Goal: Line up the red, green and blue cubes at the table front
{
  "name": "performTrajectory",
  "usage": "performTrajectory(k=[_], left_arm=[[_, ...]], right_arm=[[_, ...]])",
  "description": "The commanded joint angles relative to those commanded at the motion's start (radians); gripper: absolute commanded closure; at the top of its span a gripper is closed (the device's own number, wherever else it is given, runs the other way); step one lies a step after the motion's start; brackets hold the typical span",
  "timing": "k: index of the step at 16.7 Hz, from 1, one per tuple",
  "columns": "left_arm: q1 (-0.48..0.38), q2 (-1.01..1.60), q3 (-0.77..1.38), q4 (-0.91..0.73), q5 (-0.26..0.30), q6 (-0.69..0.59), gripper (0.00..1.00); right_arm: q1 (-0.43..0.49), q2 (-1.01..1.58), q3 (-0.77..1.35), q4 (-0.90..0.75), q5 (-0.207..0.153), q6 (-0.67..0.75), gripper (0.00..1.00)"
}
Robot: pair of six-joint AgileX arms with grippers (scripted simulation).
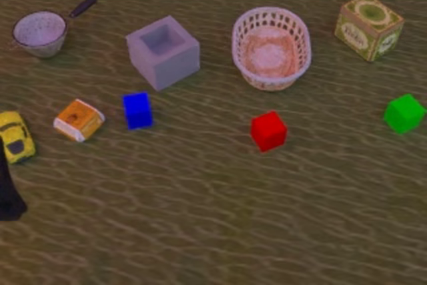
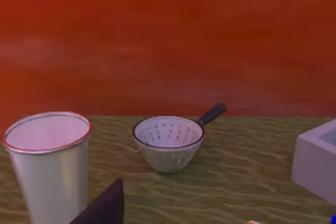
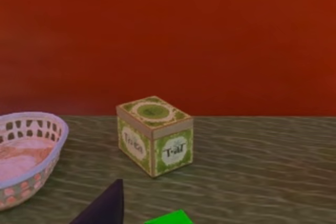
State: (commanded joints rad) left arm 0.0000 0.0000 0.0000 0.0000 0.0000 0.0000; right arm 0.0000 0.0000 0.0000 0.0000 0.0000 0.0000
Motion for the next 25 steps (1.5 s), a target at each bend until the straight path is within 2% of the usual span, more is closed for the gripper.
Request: performTrajectory(k=[5, 10, 21, 25], left_arm=[[0.000, 0.000, 0.000, 0.000, 0.000, 0.000, 0.00], [0.000, 0.000, 0.000, 0.000, 0.000, 0.000, 0.00], [0.000, 0.000, 0.000, 0.000, 0.000, 0.000, 0.00], [0.000, 0.000, 0.000, 0.000, 0.000, 0.000, 0.00]], right_arm=[[0.020, 0.061, 0.060, -0.042, -0.002, 0.004, 0.00], [0.099, 0.372, 0.367, -0.237, -0.001, 0.021, 0.00], [0.360, 1.690, 1.489, -0.922, 0.004, 0.070, 0.00], [0.445, 2.074, 1.830, -1.133, 0.003, 0.085, 0.00]])
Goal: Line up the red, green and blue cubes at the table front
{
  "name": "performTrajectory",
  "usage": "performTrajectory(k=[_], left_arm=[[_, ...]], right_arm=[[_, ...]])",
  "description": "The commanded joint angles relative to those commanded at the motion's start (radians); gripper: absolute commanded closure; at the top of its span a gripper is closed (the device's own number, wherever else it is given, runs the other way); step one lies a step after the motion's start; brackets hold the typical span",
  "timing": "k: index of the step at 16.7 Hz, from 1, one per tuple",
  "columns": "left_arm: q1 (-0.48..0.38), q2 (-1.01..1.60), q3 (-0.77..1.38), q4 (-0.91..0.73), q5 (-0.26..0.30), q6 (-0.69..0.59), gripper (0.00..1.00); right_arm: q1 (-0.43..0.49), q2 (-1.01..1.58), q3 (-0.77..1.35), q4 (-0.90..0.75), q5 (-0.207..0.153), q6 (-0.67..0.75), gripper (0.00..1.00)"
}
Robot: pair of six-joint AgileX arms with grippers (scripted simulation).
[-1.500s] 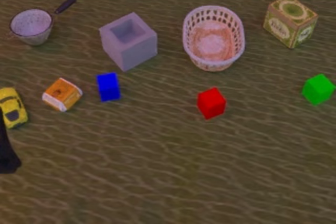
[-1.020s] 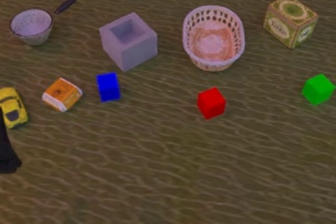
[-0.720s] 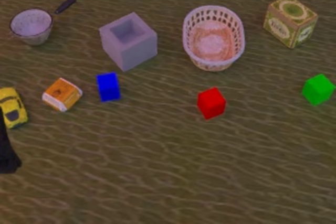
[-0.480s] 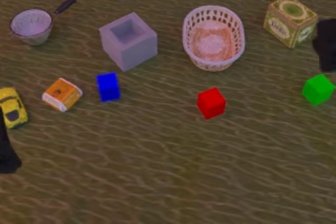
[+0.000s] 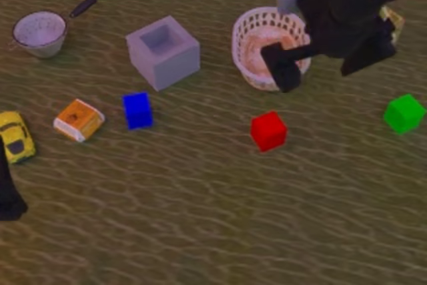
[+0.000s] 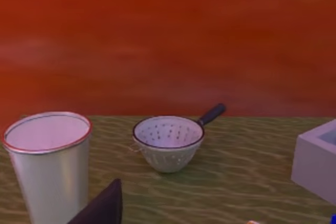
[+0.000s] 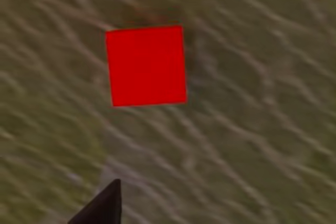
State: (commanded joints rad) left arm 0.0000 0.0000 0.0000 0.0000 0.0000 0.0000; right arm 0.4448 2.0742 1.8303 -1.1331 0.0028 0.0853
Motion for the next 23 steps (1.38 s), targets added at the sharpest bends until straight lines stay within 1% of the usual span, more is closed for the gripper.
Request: performTrajectory(k=[4, 8, 15, 17, 21, 23], left_arm=[[0.000, 0.000, 0.000, 0.000, 0.000, 0.000, 0.00], [0.000, 0.000, 0.000, 0.000, 0.000, 0.000, 0.00], [0.000, 0.000, 0.000, 0.000, 0.000, 0.000, 0.00], [0.000, 0.000, 0.000, 0.000, 0.000, 0.000, 0.00], [0.000, 0.000, 0.000, 0.000, 0.000, 0.000, 0.00], [0.000, 0.000, 0.000, 0.000, 0.000, 0.000, 0.00]], right_arm=[[0.062, 0.257, 0.265, -0.143, 0.001, 0.011, 0.00], [0.091, 0.375, 0.387, -0.203, 0.003, 0.016, 0.00], [0.088, 0.382, 0.374, -0.187, 0.003, 0.014, 0.00], [0.090, 0.394, 0.328, -0.131, 0.003, 0.014, 0.00], [0.092, 0.430, 0.209, 0.036, 0.004, 0.017, 0.00], [0.093, 0.445, 0.167, 0.087, 0.004, 0.018, 0.00]])
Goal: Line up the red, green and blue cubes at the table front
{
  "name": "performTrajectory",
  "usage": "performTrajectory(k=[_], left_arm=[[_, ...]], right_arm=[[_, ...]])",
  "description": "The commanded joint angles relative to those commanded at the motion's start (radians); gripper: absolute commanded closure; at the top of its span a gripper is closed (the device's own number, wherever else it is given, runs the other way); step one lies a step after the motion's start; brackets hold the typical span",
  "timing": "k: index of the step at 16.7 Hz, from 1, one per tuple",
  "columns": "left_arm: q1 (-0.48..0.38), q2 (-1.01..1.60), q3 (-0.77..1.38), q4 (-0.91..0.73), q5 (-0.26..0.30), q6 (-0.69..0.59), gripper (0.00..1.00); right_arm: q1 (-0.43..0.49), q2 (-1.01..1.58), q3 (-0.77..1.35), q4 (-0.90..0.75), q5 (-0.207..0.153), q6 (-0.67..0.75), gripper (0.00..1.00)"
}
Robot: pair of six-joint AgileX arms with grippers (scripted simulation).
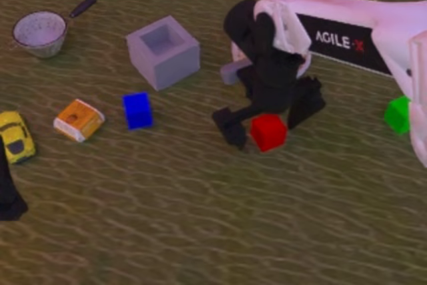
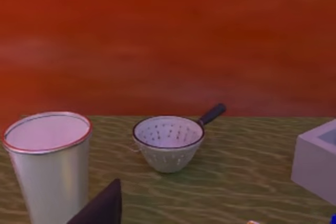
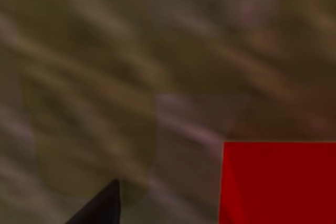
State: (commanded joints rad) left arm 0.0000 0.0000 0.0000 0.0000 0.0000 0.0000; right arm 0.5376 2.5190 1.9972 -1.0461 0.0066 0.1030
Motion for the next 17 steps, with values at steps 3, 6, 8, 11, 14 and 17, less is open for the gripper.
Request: performTrajectory(k=[3, 6, 8, 11, 14, 17], left_arm=[[0.000, 0.000, 0.000, 0.000, 0.000, 0.000, 0.00], [0.000, 0.000, 0.000, 0.000, 0.000, 0.000, 0.00], [0.000, 0.000, 0.000, 0.000, 0.000, 0.000, 0.00], [0.000, 0.000, 0.000, 0.000, 0.000, 0.000, 0.00], [0.000, 0.000, 0.000, 0.000, 0.000, 0.000, 0.00], [0.000, 0.000, 0.000, 0.000, 0.000, 0.000, 0.00]], right_arm=[[0.000, 0.004, -0.009, 0.010, 0.000, 0.000, 0.00], [0.000, 0.004, -0.009, 0.010, 0.000, 0.000, 0.15], [0.000, 0.004, -0.009, 0.010, 0.000, 0.000, 0.30], [0.000, 0.004, -0.009, 0.010, 0.000, 0.000, 0.53], [0.000, 0.004, -0.009, 0.010, 0.000, 0.000, 0.75], [0.000, 0.004, -0.009, 0.010, 0.000, 0.000, 0.98]])
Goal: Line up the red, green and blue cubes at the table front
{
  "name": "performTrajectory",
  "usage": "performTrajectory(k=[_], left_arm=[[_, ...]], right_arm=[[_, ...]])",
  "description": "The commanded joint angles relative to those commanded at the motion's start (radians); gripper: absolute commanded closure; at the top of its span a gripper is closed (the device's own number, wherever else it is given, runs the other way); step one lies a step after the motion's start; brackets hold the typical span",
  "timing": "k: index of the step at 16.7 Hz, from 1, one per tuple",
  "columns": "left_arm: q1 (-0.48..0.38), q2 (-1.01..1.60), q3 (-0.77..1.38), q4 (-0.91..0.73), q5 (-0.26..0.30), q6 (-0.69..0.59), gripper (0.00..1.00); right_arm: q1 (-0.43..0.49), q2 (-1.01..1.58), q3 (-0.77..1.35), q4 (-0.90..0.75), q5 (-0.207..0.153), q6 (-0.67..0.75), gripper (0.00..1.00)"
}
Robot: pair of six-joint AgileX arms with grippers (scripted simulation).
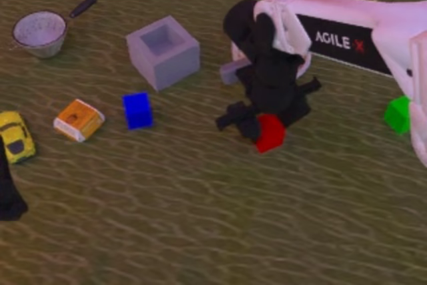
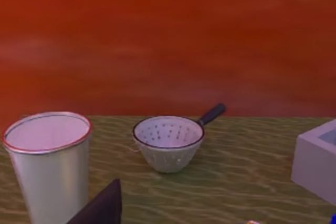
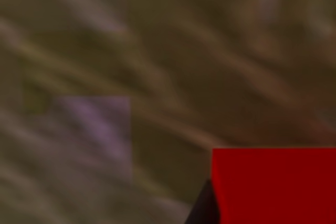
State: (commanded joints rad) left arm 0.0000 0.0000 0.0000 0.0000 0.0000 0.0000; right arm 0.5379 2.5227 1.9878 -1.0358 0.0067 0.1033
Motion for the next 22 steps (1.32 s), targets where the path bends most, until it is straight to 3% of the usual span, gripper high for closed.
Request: performTrajectory(k=[10, 17, 22], left_arm=[[0.000, 0.000, 0.000, 0.000, 0.000, 0.000, 0.00], [0.000, 0.000, 0.000, 0.000, 0.000, 0.000, 0.00], [0.000, 0.000, 0.000, 0.000, 0.000, 0.000, 0.00]], right_arm=[[-0.003, -0.031, 0.011, -0.011, 0.003, -0.001, 1.00], [0.005, -0.072, 0.175, -0.223, 0.002, -0.002, 1.00], [0.000, -0.078, 0.194, -0.243, 0.002, -0.001, 1.00]])
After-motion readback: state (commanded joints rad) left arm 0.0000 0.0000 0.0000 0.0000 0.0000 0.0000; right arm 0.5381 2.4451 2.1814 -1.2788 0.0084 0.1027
